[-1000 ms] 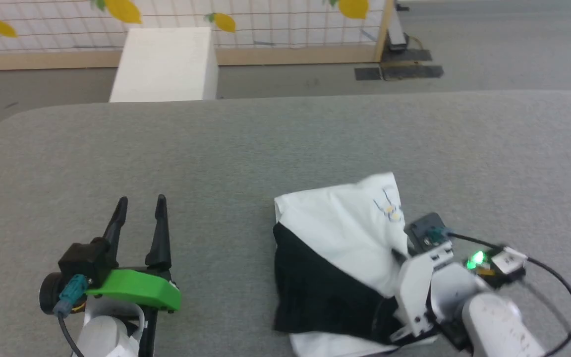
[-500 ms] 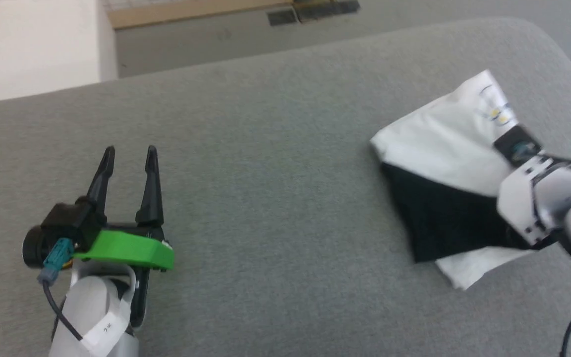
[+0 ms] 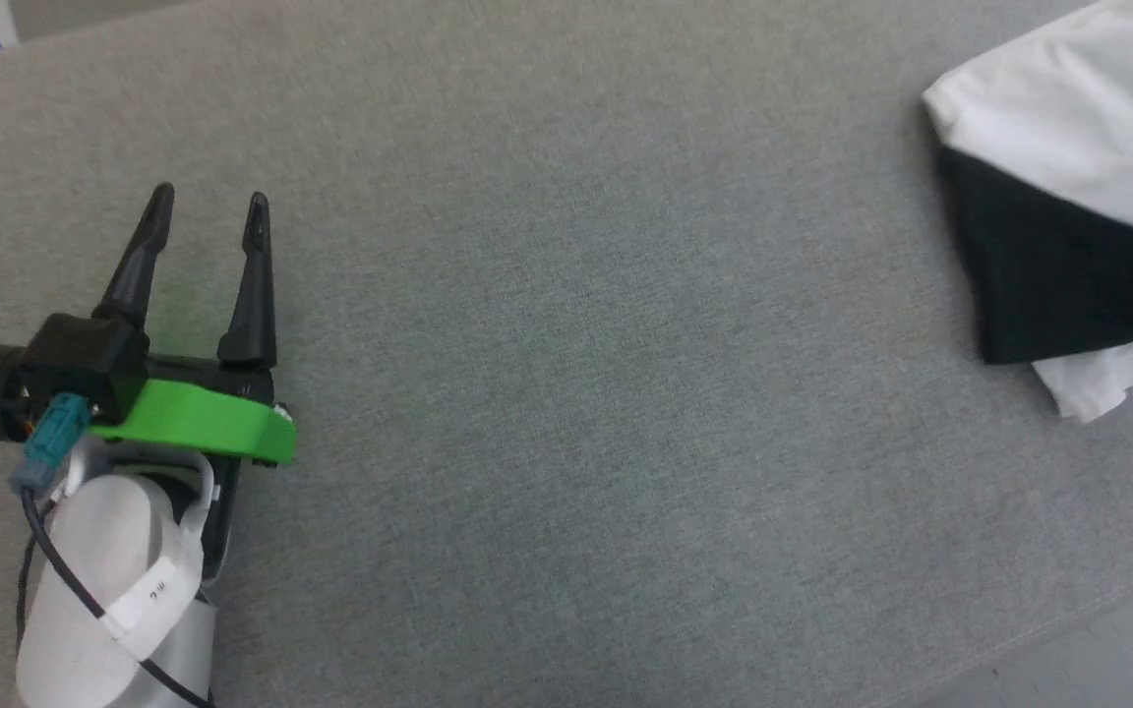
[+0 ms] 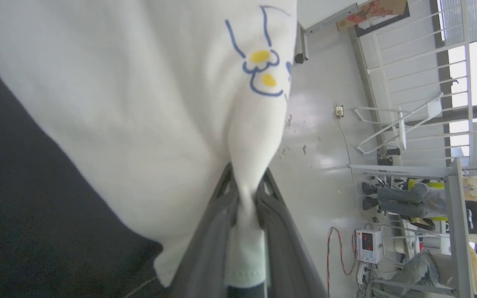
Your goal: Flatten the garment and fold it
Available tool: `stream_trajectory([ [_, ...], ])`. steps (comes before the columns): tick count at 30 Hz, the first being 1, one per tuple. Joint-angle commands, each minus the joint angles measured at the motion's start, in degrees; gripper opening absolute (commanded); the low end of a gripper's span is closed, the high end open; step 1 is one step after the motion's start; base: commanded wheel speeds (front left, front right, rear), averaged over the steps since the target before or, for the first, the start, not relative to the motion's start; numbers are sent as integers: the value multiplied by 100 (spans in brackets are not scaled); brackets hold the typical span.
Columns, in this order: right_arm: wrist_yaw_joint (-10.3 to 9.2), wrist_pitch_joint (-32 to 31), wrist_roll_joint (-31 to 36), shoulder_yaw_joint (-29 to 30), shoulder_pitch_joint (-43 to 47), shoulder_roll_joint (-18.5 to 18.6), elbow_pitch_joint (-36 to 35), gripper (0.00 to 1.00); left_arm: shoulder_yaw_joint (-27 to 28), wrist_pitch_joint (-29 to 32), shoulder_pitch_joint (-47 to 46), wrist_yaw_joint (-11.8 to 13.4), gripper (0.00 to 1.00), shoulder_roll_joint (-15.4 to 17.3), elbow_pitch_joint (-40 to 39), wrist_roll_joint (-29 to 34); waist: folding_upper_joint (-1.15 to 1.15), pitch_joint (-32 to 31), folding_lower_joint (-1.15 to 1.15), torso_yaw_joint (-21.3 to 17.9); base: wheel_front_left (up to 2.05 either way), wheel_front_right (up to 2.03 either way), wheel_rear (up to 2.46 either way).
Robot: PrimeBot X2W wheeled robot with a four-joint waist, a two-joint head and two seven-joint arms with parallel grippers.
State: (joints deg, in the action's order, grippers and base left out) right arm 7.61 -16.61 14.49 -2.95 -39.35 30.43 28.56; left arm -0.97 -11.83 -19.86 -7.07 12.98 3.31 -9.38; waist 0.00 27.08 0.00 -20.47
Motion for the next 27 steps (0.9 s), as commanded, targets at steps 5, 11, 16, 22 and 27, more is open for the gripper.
stream_trajectory([
  [5, -12, 226, 436, 793, -282, -128, 241, 0, -87, 121, -156, -26, 100, 107, -186, 37, 0, 635, 0, 89, 0, 0, 0],
  [11, -12, 502, 754, 1435, -476, -285, 502, 0, -92, 147, -122, 15, 100, 140, -257, 14, 0, 708, 0, 307, 0, 0, 0],
  [16, -12, 531, 1000, 1781, -501, -427, 726, 63, -112, 103, -56, 46, 100, 112, -182, -26, 0, 551, 0, 396, 0, 0, 0],
  [22, -12, 758, 1158, 2047, -330, -506, 877, 100, -199, -97, 121, 57, 100, -64, 173, -128, 0, -106, 0, 504, 0, 0, 0],
  [27, -12, 1247, 779, 2118, -108, -593, 934, 100, -238, -240, 387, 76, 100, -259, 541, -225, 0, -917, 0, 646, 0, 0, 0],
])
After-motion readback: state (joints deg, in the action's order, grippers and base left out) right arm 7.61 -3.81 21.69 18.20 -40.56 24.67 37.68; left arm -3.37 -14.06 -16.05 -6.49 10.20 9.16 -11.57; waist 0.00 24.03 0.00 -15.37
